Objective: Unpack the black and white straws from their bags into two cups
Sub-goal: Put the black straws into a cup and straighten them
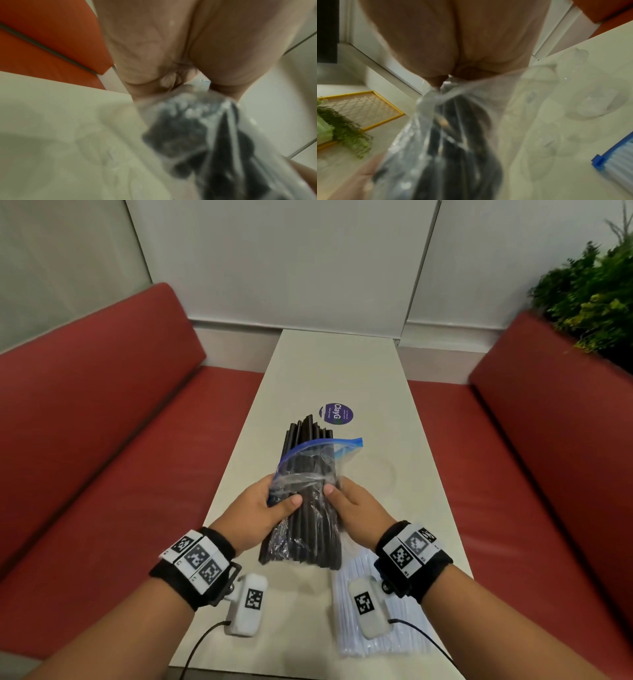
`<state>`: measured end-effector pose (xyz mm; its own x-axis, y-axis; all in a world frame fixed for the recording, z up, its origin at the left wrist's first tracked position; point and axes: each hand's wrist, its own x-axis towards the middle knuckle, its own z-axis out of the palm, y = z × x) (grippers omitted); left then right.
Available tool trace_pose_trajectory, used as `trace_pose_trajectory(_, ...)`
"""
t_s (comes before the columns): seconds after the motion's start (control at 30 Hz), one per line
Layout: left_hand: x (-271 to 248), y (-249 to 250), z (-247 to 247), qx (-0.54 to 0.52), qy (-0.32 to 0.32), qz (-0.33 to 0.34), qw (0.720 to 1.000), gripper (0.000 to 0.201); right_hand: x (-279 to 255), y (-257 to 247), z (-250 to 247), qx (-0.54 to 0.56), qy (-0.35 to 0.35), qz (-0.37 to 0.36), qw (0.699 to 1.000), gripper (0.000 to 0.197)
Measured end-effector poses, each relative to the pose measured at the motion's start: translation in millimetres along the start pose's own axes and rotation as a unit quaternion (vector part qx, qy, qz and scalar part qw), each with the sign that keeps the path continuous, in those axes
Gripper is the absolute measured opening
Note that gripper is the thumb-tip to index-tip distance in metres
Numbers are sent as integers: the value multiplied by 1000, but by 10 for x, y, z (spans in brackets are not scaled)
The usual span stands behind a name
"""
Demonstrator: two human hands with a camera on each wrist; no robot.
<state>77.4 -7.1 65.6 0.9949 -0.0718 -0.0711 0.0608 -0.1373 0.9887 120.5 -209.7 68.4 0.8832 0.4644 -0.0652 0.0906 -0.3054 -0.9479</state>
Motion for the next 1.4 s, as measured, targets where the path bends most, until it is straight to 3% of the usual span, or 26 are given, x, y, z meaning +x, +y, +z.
trace_pose_trajectory(0.1,36,-110,42,-31,-34,-36,998,44,59,63,-15,-13,9,29,999,21)
trace_pose_trajectory(0.2,128,-146,60,-94,-58,-98,989,38,101,123,-7,25,20,97,995,35)
trace_pose_trajectory(0.33,281,-103,40,-110,-34,-161,980,31,161,128,-58,76,8,156,985,43)
trace_pose_trajectory(0.43,375,-78,21,-123,-37,-209,969,40,265,138,-103,76,16,188,979,44)
trace_pose_trajectory(0.57,476,-69,2,-116,-40,-249,961,43,464,288,-132,55,18,238,970,64)
trace_pose_trajectory(0.7,561,-18,-37,-109,-43,-272,955,43,544,201,-185,41,20,271,962,62)
trace_pose_trajectory(0.8,629,5,-81,-107,-40,-291,950,58,666,242,-214,7,26,284,958,76)
trace_pose_trajectory(0.93,707,95,-93,-138,-51,-317,937,27,802,214,-265,5,51,291,955,75)
trace_pose_trajectory(1.03,777,131,-110,-117,-42,-322,939,16,955,342,-320,25,46,311,949,84)
trace_pose_trajectory(1.13,783,148,-105,-117,-39,-330,936,17,943,158,-311,-8,43,313,949,69)
trace_pose_trajectory(1.3,774,159,-93,-124,-53,-334,933,21,788,-164,-333,-25,31,317,948,21)
trace_pose_trajectory(1.33,776,192,-98,-126,-54,-335,932,20,805,-171,-340,-18,29,311,950,22)
trace_pose_trajectory(1.4,786,255,-120,-145,-45,-340,928,18,833,-207,-347,5,21,310,950,44)
